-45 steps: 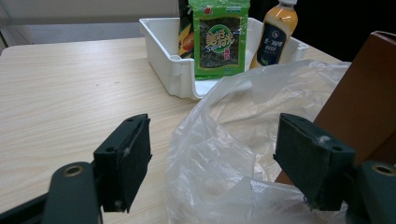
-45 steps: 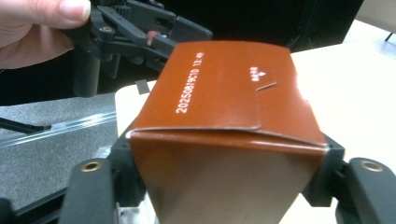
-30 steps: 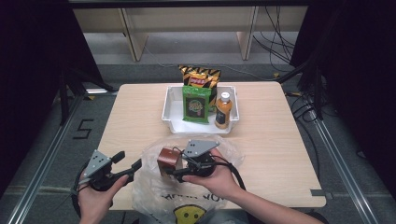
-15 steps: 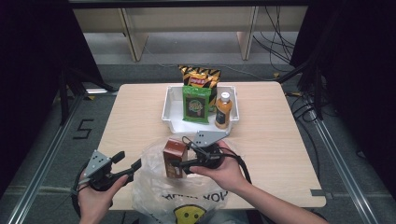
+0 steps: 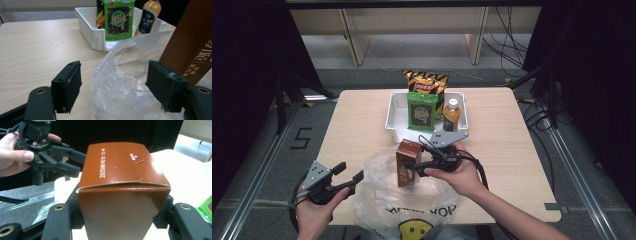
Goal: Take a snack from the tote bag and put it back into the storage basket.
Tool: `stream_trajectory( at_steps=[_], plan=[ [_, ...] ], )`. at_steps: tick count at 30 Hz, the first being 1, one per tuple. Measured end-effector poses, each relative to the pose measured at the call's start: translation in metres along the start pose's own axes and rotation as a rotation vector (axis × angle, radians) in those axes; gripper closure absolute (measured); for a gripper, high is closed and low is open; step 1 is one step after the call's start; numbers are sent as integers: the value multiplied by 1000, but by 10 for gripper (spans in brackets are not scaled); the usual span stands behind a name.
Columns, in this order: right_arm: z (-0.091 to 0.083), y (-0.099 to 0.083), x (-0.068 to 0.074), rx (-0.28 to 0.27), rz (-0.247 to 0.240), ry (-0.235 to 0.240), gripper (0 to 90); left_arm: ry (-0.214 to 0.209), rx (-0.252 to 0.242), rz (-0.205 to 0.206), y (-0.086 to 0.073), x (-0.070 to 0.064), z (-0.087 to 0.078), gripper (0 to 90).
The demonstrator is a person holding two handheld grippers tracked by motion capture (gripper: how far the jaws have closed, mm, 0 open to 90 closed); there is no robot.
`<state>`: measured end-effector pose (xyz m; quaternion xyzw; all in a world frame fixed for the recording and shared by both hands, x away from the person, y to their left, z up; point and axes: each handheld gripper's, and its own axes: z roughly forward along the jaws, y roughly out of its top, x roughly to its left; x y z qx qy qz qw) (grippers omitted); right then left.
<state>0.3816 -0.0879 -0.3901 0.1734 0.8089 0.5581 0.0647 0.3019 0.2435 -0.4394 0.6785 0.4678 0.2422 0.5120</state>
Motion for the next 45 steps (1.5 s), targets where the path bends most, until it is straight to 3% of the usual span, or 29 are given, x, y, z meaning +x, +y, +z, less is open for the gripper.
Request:
stream_trajectory(
  at_steps=[10, 15, 20, 21, 24, 26, 27, 28, 31, 35, 36, 39, 42, 43, 45],
  plan=[
    [-5, 6, -9, -11, 3, -12, 433, -8, -5, -3, -1, 1, 2, 279],
    [-9, 14, -21, -26, -17, -35, 433, -5, -8, -2, -2, 2, 2, 281],
    [-13, 21, -30, -44, -8, -54, 433, 0, -12, -4, -2, 3, 2, 282],
    [-12, 21, -32, -52, -9, -40, 433, -2, -14, -5, -2, 3, 3, 282],
    [-14, 24, -35, -45, 19, -68, 434, -1, -11, -4, -2, 4, 3, 282],
    [-14, 27, -39, -55, 2, -69, 434, 0, -13, -3, -2, 4, 2, 282],
    [-14, 28, -39, -58, 25, -74, 434, -5, -16, -1, -2, 4, 2, 283],
    [-14, 29, -41, -64, 9, -69, 434, 1, -13, -1, -2, 4, 2, 283],
    [-15, 32, -43, -64, 30, -81, 434, 3, -15, -3, -2, 4, 2, 284],
    [-15, 35, -44, -54, 14, -85, 435, 0, -7, -3, -3, 4, 4, 284],
    [-15, 36, -46, -63, -12, -98, 435, -2, -5, -5, -3, 4, 4, 284],
    [-18, 41, -45, -74, 14, -92, 435, -5, -5, -7, -3, 4, 5, 285],
    [-20, 48, -46, -80, 16, -85, 435, -3, 2, -6, -3, 3, 6, 285],
    [-20, 50, -47, -87, -6, -90, 435, -9, -2, -14, -4, 3, 7, 285],
    [-21, 54, -47, -91, 9, -94, 435, -5, -2, -5, -3, 4, 7, 286]
  ],
)
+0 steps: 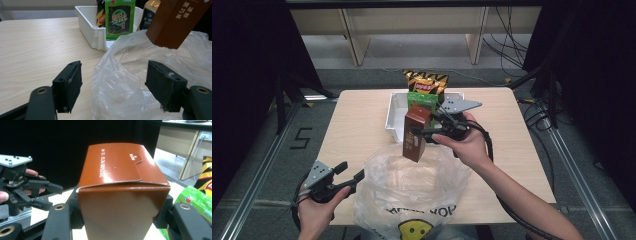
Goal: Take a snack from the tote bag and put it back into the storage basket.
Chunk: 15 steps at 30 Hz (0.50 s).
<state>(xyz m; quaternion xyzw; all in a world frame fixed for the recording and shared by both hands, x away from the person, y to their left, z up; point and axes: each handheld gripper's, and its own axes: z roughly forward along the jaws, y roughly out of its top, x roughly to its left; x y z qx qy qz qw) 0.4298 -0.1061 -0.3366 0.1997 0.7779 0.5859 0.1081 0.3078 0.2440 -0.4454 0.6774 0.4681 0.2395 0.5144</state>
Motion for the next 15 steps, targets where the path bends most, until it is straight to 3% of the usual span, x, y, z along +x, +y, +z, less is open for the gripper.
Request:
stream_trajectory(
  at_steps=[1, 3, 4, 5, 7, 12, 13, 14, 15],
  plan=[
    [0, 1, 1, -2, 11, -1, 435, 0, 0, 0, 0, 0, 0, 286],
    [1, 4, -2, -9, -14, -5, 435, 3, -2, -1, 0, 0, 0, 287],
    [1, 5, -1, -4, 5, -6, 435, 5, -1, -2, 0, 0, 0, 287],
    [1, 6, -3, -20, -15, -15, 435, 4, -1, -4, 0, 0, 0, 287],
    [1, 8, -3, -14, 7, -18, 435, -1, -4, -7, 0, -1, 1, 287],
    [2, 13, -7, -38, -9, -25, 436, -1, 4, 0, 0, -1, 2, 288],
    [1, 14, -6, -27, 7, -26, 436, -2, 4, -1, 0, -1, 2, 287],
    [2, 16, -9, -35, -15, -20, 436, -5, 1, -3, 0, -1, 2, 288],
    [2, 17, -9, -34, 5, -27, 435, -1, 5, -3, 0, -2, 2, 288]
  ],
)
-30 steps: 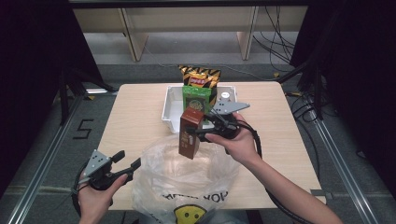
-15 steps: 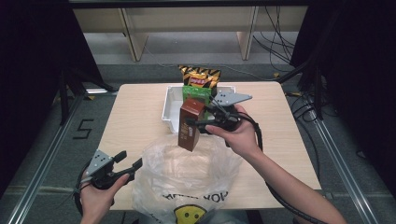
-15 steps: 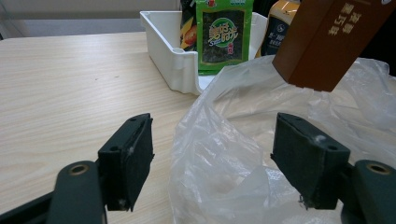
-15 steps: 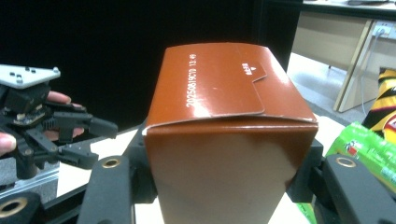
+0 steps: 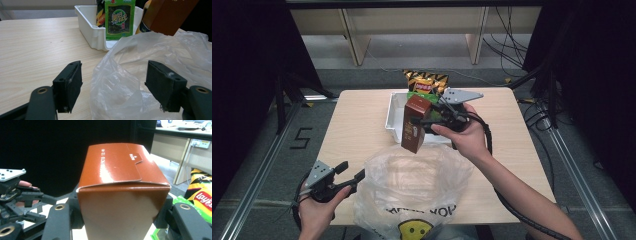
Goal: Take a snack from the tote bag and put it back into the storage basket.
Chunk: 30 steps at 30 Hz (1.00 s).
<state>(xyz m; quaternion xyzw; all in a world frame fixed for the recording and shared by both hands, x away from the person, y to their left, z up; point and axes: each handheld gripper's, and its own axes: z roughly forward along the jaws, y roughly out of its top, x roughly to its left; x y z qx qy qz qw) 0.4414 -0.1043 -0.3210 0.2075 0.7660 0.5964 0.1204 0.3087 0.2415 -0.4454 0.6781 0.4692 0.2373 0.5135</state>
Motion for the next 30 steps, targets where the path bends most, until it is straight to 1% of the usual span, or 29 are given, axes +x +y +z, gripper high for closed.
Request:
stream_trajectory(
  at_steps=[2, 3, 4, 5, 6, 7, 8, 9, 10, 11, 12, 13, 14, 15, 16, 17, 19, 20, 22, 24, 26, 27, 28, 29, 30],
  plan=[
    [1, 3, -3, 2, -2, -9, 435, -1, 0, 1, 0, 0, 0, 290],
    [2, 4, -5, -12, -20, -14, 435, -3, 0, 5, 0, 0, 1, 289],
    [2, 5, -5, -4, -7, -13, 435, -1, 4, 3, -1, 0, 1, 290],
    [3, 6, -6, -5, -2, -23, 435, -2, 4, 2, -1, 0, 1, 290],
    [3, 6, -6, -5, -2, -23, 435, -2, 4, 2, -1, 0, 1, 290],
    [5, 7, -10, -16, -23, -28, 435, -8, 1, 3, -1, 0, 1, 290],
    [6, 7, -10, -18, -10, -31, 436, -6, 0, 2, -1, 0, 1, 290],
    [7, 8, -13, -11, -22, -34, 435, -7, 1, 3, 0, 0, 1, 290],
    [8, 8, -14, -11, -5, -39, 436, -7, 1, 3, 0, 0, 1, 290],
    [9, 8, -16, -6, -1, -37, 435, -5, -1, 4, 0, -1, 1, 290],
    [9, 8, -16, -6, -1, -37, 435, -5, -1, 4, 0, -1, 1, 290],
    [12, 8, -22, -9, 0, -42, 435, -4, -2, 4, 1, -1, 1, 291],
    [13, 9, -24, -14, -2, -38, 435, -9, -6, 4, 0, -1, 1, 291],
    [14, 9, -25, -5, 6, -50, 435, -7, -3, 4, 0, 0, 0, 291],
    [15, 9, -26, -6, 12, -50, 435, -5, 0, 5, 0, 0, 1, 291],
    [15, 10, -28, -7, 2, -56, 435, -3, 0, 1, 0, 0, 1, 291],
    [18, 11, -30, -9, 16, -61, 435, -3, 0, 1, 0, 0, 1, 291],
    [19, 11, -33, -8, -17, -67, 435, -5, -1, 2, 0, 1, 1, 291],
    [22, 9, -35, -5, 5, -77, 435, -3, -2, -1, 0, 0, 1, 291],
    [26, 7, -39, 0, -2, -76, 435, -3, 0, 2, 0, 0, 0, 291],
    [30, 4, -43, 5, -3, -92, 435, -4, -2, 3, 0, 0, 0, 292],
    [32, 3, -45, 14, -2, -90, 435, -4, -2, 2, 0, 0, 0, 292],
    [34, 1, -46, 12, 9, -94, 435, -4, -2, 2, 0, 0, 0, 292],
    [35, -1, -47, 23, 25, -103, 435, -5, -3, 3, 0, 1, 1, 294],
    [38, -2, -50, 25, 5, -100, 435, -5, -3, 3, 0, 1, 1, 294]
  ],
)
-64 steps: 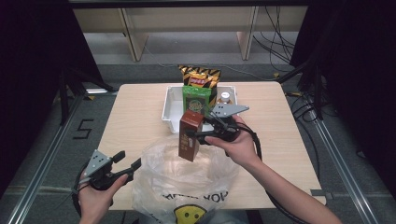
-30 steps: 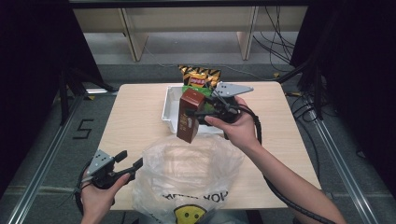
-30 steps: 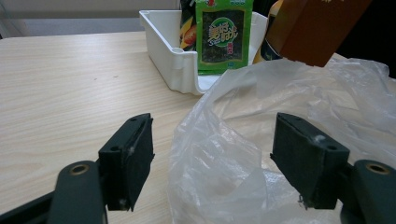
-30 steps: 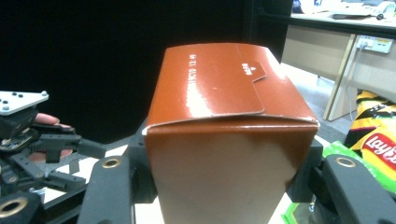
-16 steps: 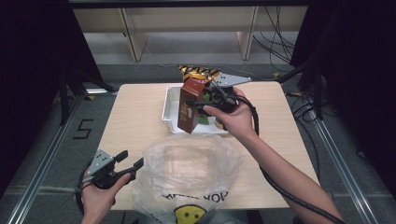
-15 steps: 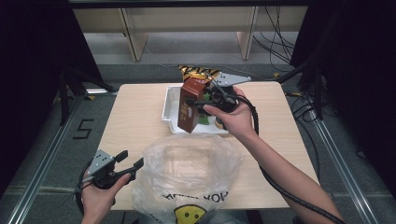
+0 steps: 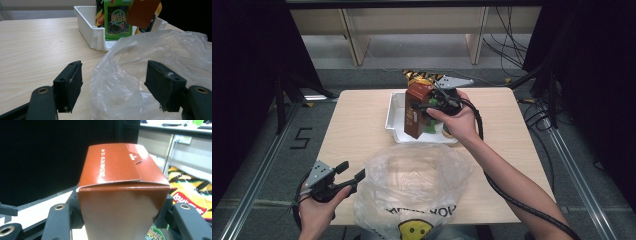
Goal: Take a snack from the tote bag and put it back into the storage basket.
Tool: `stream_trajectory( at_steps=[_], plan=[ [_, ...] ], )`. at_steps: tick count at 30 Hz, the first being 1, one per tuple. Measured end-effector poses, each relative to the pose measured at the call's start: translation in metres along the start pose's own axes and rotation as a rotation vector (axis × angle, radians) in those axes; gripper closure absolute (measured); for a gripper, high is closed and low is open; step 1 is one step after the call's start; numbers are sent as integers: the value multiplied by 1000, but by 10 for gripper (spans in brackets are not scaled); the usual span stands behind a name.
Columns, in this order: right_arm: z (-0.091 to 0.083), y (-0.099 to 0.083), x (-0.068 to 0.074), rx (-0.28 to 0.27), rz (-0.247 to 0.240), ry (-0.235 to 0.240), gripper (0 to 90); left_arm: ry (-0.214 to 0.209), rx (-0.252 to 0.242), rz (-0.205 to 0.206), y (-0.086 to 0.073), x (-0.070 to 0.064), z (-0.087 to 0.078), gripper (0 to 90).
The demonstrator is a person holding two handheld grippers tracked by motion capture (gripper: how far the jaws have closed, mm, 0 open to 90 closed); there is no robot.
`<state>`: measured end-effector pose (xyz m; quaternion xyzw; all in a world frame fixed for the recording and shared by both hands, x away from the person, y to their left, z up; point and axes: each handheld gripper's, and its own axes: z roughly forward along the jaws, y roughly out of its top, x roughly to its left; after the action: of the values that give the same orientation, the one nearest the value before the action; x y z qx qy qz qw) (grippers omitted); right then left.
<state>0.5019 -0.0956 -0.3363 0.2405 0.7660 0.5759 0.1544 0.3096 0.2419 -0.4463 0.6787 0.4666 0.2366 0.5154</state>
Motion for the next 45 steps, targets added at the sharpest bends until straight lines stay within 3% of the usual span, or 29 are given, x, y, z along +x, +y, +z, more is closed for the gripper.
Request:
stream_trajectory(
  at_steps=[7, 10, 12, 15, 16, 17, 21, 23, 24, 29, 41, 42, 45],
  plan=[
    [10, -6, -9, 11, 33, -22, 434, -14, 1, 3, -1, 0, 1, 300],
    [16, -8, -14, 1, 8, -37, 434, -8, 4, 3, -1, 0, 1, 301],
    [18, -9, -12, 26, 49, -29, 434, -10, 6, 0, -2, 0, 2, 302],
    [23, -11, -16, 28, 26, -25, 433, -13, 8, 1, -3, 0, 3, 302],
    [25, -12, -15, 27, 56, -31, 433, -15, 9, 7, -3, 0, 3, 302],
    [27, -12, -18, 22, 34, -34, 433, -15, 9, 8, -2, 0, 3, 302],
    [32, -15, -18, 32, 55, -28, 433, -14, 1, 12, -2, 0, 2, 301],
    [34, -15, -20, 38, 43, -25, 433, -13, 2, 11, -2, 0, 2, 302],
    [35, -15, -19, 43, 63, -32, 433, -14, 2, 8, -2, 0, 2, 301],
    [40, -17, -20, 51, 36, -40, 433, -15, 5, 11, -2, -1, 2, 302],
    [51, -27, -27, 81, 56, -44, 433, -14, 2, 9, -2, 0, 3, 300],
    [52, -28, -28, 84, 31, -53, 433, -15, 4, 9, -2, 0, 3, 299],
    [54, -30, -27, 93, 52, -42, 433, -15, 6, 9, -2, -1, 4, 299]
  ],
)
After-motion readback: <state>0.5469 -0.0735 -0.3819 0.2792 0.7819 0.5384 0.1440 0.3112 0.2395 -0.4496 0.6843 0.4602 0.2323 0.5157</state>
